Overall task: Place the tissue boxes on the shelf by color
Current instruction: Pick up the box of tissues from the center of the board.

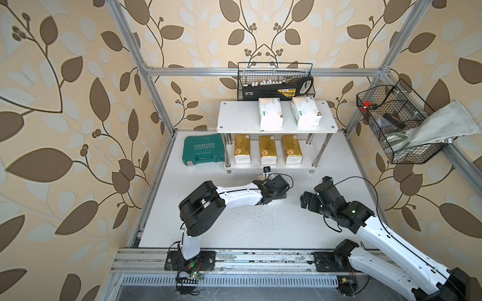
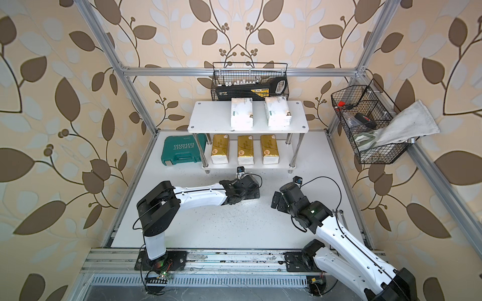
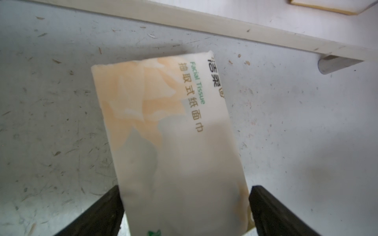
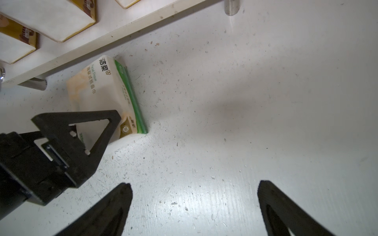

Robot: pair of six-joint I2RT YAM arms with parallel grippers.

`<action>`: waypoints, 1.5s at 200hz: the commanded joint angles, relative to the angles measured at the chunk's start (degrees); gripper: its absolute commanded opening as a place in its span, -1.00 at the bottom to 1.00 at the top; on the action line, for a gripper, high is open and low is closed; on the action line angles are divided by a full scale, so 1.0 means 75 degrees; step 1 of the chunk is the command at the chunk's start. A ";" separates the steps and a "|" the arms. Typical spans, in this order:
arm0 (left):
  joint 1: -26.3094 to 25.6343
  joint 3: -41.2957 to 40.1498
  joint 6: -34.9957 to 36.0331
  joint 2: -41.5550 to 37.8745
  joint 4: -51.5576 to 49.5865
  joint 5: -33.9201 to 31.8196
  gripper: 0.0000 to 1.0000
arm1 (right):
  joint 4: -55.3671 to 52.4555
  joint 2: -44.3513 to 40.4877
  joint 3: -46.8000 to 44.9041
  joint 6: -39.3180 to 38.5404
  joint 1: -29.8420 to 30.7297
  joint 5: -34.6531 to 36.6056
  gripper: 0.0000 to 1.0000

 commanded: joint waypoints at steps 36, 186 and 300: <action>-0.0049 0.0600 -0.0512 0.0581 -0.0753 -0.0085 0.98 | -0.0074 -0.0085 -0.0090 -0.0103 -0.0055 -0.0025 0.98; 0.0496 -0.0888 0.0663 -0.1020 -0.1072 -0.0173 0.98 | -0.0116 -0.0097 0.0171 -0.0125 -0.0105 -0.0211 0.98; 0.0595 -0.0616 0.2353 -0.1386 -0.0952 0.0713 0.98 | -0.0071 -0.0104 0.0116 -0.0098 -0.0099 -0.0264 0.99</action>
